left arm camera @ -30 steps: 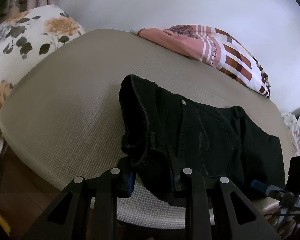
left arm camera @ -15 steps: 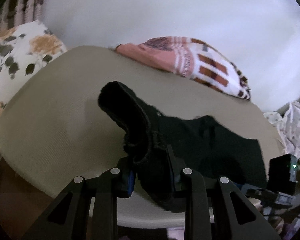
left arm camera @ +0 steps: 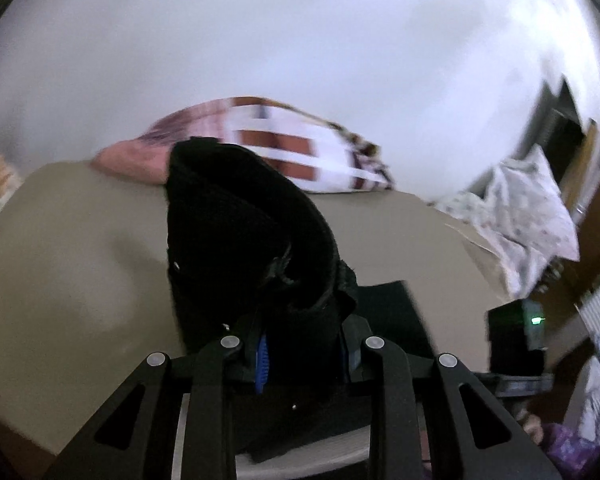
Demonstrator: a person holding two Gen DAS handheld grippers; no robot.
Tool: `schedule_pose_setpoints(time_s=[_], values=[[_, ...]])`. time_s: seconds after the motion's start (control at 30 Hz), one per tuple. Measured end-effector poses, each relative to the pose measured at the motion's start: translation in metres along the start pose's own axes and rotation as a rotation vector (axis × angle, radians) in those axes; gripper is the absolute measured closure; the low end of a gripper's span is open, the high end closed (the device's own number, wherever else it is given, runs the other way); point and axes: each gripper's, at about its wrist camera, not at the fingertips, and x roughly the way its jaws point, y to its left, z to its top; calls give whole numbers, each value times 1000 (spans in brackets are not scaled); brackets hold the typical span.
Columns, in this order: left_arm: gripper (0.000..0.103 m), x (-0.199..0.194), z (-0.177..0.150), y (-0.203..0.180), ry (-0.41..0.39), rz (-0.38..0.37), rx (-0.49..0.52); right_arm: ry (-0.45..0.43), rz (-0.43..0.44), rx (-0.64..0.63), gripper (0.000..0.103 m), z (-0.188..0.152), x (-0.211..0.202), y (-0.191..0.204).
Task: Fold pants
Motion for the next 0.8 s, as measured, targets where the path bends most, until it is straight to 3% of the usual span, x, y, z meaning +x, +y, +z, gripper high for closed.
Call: schedule_pose_setpoints(time_s=[0.17, 0.33, 0.5, 0.8], values=[[77, 41, 14, -54, 40, -105, 80, -63, 30, 70, 33, -1, -29, -23], [77, 104, -1, -96, 163, -176, 129, -131, 44, 81, 33, -3, -60, -35], [77, 143, -32, -123, 256, -193, 151, -203, 63, 140, 27, -8, -90, -58], [77, 155, -45, -139, 258, -186, 212, -265, 91, 203, 26, -18, -109, -81]])
